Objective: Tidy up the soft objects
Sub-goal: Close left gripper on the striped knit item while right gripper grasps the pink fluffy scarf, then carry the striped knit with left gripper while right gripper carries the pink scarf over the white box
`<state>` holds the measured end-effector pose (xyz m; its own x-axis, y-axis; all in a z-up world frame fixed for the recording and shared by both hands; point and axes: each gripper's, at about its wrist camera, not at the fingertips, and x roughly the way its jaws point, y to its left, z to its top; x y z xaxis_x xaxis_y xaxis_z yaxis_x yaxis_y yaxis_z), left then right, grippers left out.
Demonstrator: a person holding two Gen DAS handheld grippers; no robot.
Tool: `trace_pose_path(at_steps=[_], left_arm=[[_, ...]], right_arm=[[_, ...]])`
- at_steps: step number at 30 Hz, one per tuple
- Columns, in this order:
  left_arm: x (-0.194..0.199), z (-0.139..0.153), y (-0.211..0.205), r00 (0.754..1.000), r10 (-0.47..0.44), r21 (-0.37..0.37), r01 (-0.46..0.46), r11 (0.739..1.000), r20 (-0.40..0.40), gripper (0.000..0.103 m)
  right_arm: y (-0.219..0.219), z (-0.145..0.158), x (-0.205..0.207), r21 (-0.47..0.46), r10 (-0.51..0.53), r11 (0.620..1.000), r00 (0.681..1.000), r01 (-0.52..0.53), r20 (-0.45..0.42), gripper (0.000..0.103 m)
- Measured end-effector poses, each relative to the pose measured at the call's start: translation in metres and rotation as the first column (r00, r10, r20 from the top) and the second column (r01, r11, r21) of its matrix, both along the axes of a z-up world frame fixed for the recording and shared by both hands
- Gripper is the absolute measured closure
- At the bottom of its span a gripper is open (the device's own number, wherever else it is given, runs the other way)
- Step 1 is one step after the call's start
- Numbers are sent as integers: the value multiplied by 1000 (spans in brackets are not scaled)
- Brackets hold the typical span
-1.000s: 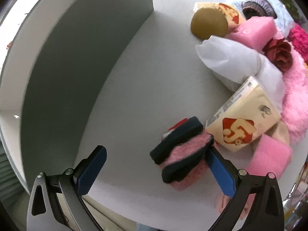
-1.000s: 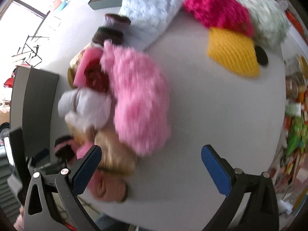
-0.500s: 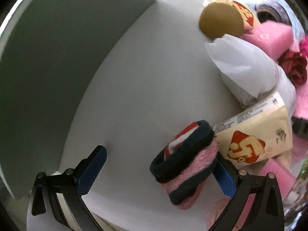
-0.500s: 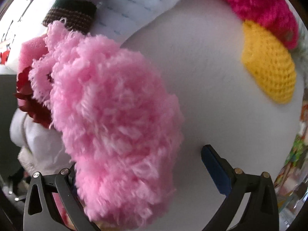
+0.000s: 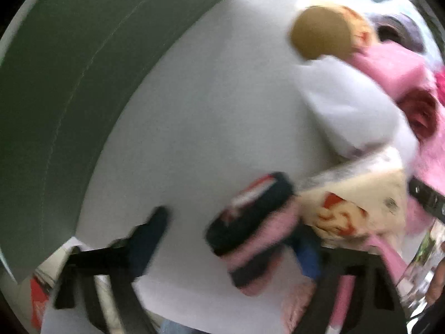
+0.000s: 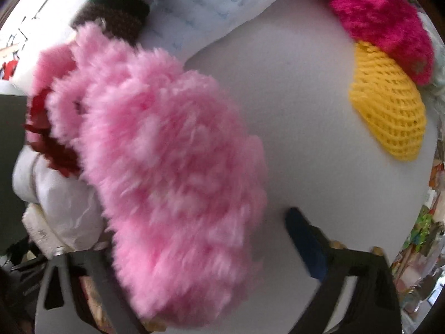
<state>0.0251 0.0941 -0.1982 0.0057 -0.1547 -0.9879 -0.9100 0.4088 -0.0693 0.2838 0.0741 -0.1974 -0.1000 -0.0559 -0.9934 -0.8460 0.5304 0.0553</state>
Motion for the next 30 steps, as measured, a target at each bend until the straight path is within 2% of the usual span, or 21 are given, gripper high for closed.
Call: trace_pose_path(at_steps=[1, 2, 4, 9, 16, 20, 25, 30], left_arm=[[3, 4, -2, 999, -26, -1, 26, 1000, 19, 56], [6, 7, -4, 998, -49, -4, 49, 999, 28, 68], [8, 14, -8, 996, -92, 25, 92, 995, 0, 75], [-4, 36, -19, 991, -132, 52, 131, 990, 9, 75], [-22, 69, -43, 984, -176, 99, 174, 980, 16, 75], [-28, 98, -53, 979, -200, 130, 194, 972, 37, 75], [-26, 130, -72, 964, -264, 207, 250, 946, 39, 75], [-26, 167, -73, 947, -322, 292, 304, 907, 13, 75]], right_arm=[[1, 4, 1, 19, 10, 1000, 1000, -10, -7, 54], [1, 8, 2, 35, 12, 999, 1000, -11, -25, 61], [-3, 15, 8, 50, -17, 999, 998, 20, -62, 65], [-23, 40, 7, 106, -26, 994, 995, 37, -96, 65], [-68, 63, 29, 153, -52, 985, 986, 76, -158, 65], [-90, 71, 32, 171, -90, 978, 979, 122, -182, 65], [-122, 75, 22, 199, -94, 971, 976, 134, -194, 64], [-129, 84, 11, 232, -65, 966, 974, 117, -217, 64]])
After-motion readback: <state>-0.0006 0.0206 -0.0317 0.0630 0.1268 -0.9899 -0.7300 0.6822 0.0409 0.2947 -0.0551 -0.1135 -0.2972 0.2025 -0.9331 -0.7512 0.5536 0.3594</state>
